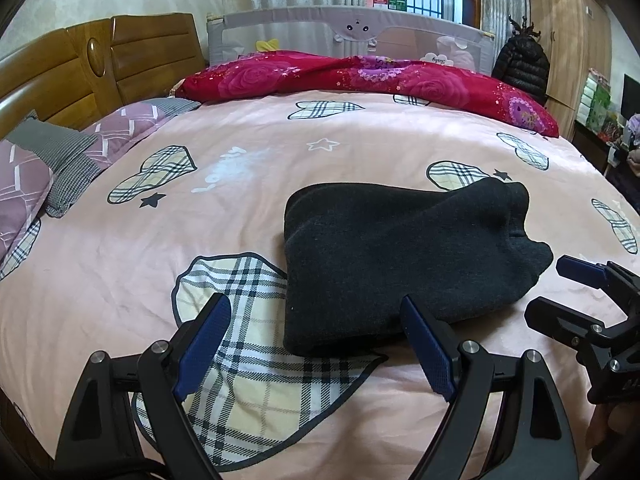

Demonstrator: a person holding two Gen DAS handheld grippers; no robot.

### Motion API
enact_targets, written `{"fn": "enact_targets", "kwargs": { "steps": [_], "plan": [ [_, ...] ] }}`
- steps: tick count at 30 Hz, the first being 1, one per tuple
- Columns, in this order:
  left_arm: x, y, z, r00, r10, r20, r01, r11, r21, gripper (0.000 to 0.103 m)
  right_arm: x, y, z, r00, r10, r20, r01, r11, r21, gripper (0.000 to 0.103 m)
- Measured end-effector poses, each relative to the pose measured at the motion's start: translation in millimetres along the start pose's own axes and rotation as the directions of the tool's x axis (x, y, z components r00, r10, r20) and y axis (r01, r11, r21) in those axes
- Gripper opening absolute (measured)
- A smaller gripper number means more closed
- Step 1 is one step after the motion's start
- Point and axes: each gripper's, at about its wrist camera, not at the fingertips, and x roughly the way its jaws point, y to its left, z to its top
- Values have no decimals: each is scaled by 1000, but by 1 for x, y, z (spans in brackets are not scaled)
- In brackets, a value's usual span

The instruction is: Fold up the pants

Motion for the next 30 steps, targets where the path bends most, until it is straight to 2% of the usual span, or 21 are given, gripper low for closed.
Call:
{"fn": "enact_targets", "kwargs": {
  "steps": [16, 24, 30],
  "plan": [
    [-3, -4, 2, 1000, -3, 8, 3, 1000, 9, 87, -2, -1, 1, 1000, -1, 7, 1, 1000, 2, 101],
    [0, -1, 8, 1000, -17, 13, 17, 999, -28, 87, -7, -2, 5, 1000, 1, 16, -1, 1000, -4, 101],
    [3, -5, 12, 1000, -3, 14, 3, 1000, -5, 87, -8, -3, 7, 1000, 4, 17, -4, 1000, -3, 101]
  ]
}}
